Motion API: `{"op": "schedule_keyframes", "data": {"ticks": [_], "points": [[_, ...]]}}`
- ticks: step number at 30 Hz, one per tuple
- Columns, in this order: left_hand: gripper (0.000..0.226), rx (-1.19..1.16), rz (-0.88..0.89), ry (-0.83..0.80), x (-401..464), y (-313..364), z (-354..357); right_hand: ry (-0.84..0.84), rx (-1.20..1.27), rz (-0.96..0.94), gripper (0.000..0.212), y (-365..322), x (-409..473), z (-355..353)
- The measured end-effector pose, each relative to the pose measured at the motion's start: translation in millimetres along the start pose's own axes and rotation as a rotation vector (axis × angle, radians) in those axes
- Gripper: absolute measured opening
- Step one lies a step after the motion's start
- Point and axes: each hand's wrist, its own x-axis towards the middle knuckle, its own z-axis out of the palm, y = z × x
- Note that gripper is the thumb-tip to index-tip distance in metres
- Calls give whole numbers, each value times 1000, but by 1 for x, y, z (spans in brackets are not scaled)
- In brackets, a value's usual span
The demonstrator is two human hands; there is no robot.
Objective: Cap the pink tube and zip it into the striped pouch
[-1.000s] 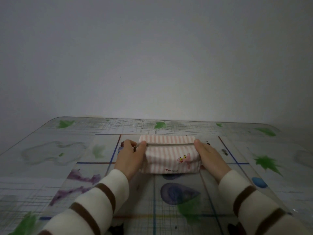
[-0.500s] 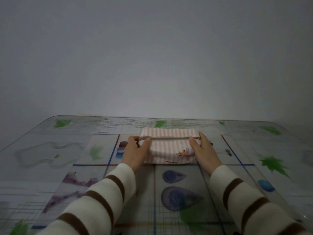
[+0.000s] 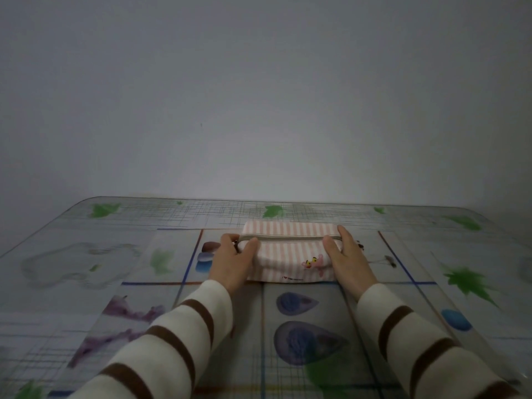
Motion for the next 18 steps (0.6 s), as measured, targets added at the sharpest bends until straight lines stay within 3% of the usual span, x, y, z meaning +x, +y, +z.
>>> {"op": "schedule_keyframes", "data": {"ticks": [10, 18], "points": [[47, 67, -15, -39, 1, 2, -2, 1, -75, 16, 57, -1, 3, 1], [46, 206, 88, 52, 1, 5, 1, -1, -328, 32, 57, -12, -1, -4]]}}
